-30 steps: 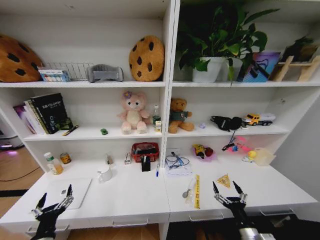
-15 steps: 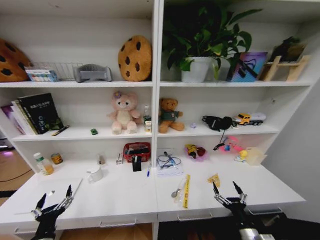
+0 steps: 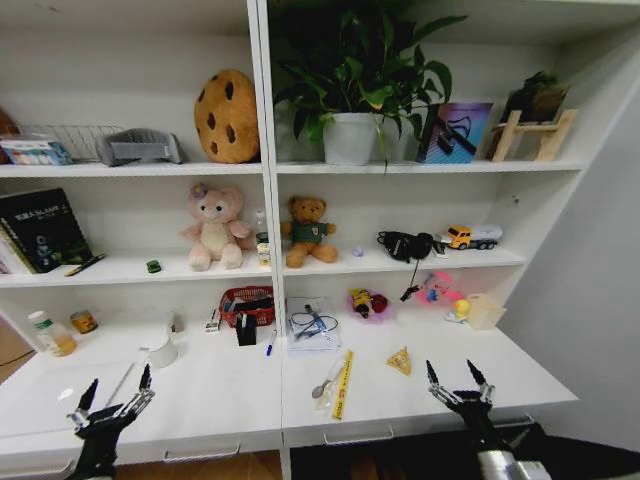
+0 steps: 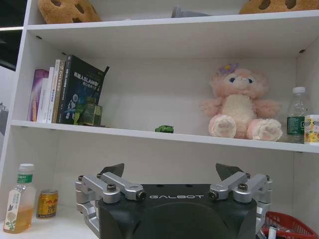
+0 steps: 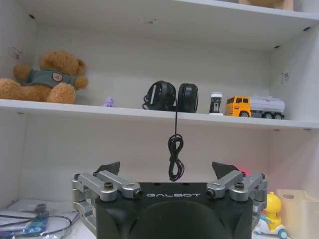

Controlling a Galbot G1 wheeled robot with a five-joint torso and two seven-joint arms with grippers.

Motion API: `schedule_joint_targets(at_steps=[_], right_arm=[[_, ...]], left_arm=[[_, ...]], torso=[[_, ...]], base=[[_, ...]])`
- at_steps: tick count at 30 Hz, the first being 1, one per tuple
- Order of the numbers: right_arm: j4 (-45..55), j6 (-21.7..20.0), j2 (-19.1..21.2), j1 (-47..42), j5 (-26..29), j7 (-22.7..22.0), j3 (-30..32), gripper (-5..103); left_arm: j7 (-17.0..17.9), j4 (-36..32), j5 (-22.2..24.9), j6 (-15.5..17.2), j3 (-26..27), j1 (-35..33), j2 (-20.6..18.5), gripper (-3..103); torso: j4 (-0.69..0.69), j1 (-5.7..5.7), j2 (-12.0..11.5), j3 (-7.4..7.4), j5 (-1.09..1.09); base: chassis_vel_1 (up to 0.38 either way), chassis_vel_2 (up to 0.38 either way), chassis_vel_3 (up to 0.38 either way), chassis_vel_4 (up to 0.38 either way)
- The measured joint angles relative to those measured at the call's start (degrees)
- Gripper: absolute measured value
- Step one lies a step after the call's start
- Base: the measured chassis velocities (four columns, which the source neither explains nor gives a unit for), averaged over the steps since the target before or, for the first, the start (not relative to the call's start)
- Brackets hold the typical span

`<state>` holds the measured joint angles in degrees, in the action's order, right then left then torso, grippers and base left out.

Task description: Organize the objects on the table.

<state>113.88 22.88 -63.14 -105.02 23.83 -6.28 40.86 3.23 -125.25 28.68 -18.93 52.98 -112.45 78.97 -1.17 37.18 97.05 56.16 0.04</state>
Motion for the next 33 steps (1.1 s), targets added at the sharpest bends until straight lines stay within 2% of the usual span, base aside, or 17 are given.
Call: schedule_joint_targets(at_steps=[2, 6, 7, 9, 11, 16, 25, 33], right_arm=[[0.2, -1.4, 0.5, 0.5, 0.2, -1.0, -0.2, 100], [0.3, -6.9, 2.6, 3.2, 1.7, -4.5, -1.6, 100], [0.3, -6.9, 2.6, 3.2, 1.7, -4.5, -1.6, 100], [-0.1, -10.2, 3.9, 5.7, 2.5, -6.2, -2.9, 100], [-0.3, -10.9, 4.2, 6.3, 2.6, -6.6, -3.2, 100], [-2.0, -15.7, 6.5, 12.0, 4.7, -9.0, -6.9, 100], [-6.5, -19.8, 7.6, 18.5, 7.6, -10.3, -10.8, 100], [-11.4, -20.7, 8.4, 23.0, 8.8, -10.1, -13.8, 100]], left_arm=[[0.0, 0.2, 0.1, 0.0, 0.1, 0.1, -0.1, 100], [0.0, 0.4, 0.3, 0.0, 0.1, 0.2, -0.3, 100], [0.0, 0.4, 0.3, 0.0, 0.1, 0.2, -0.3, 100], [0.0, 0.6, 0.4, 0.0, 0.1, 0.1, -0.3, 100], [0.0, 0.6, 0.4, 0.0, 0.1, 0.1, -0.3, 100], [0.1, 0.7, 0.8, 0.0, 0.5, 0.0, -0.3, 100], [0.1, 1.0, 0.9, -0.1, 0.6, -0.2, -0.3, 100], [0.1, 1.1, 0.2, 0.1, 0.1, 0.2, -0.3, 100]], torso=[[0.00, 0.00, 0.0, 0.00, 0.00], [0.00, 0.00, 0.0, 0.00, 0.02], [0.00, 0.00, 0.0, 0.00, 0.02], [0.00, 0.00, 0.0, 0.00, 0.01], [0.00, 0.00, 0.0, 0.00, 0.01], [0.00, 0.00, 0.0, 0.00, 0.01], [0.00, 0.00, 0.0, 0.00, 0.01], [0.00, 0.00, 0.0, 0.00, 0.01]], base=[[0.000, 0.000, 0.000, 0.000], [0.000, 0.000, 0.000, 0.000], [0.000, 0.000, 0.000, 0.000], [0.000, 0.000, 0.000, 0.000], [0.000, 0.000, 0.000, 0.000], [0.000, 0.000, 0.000, 0.000], [0.000, 0.000, 0.000, 0.000], [0.000, 0.000, 0.000, 0.000]])
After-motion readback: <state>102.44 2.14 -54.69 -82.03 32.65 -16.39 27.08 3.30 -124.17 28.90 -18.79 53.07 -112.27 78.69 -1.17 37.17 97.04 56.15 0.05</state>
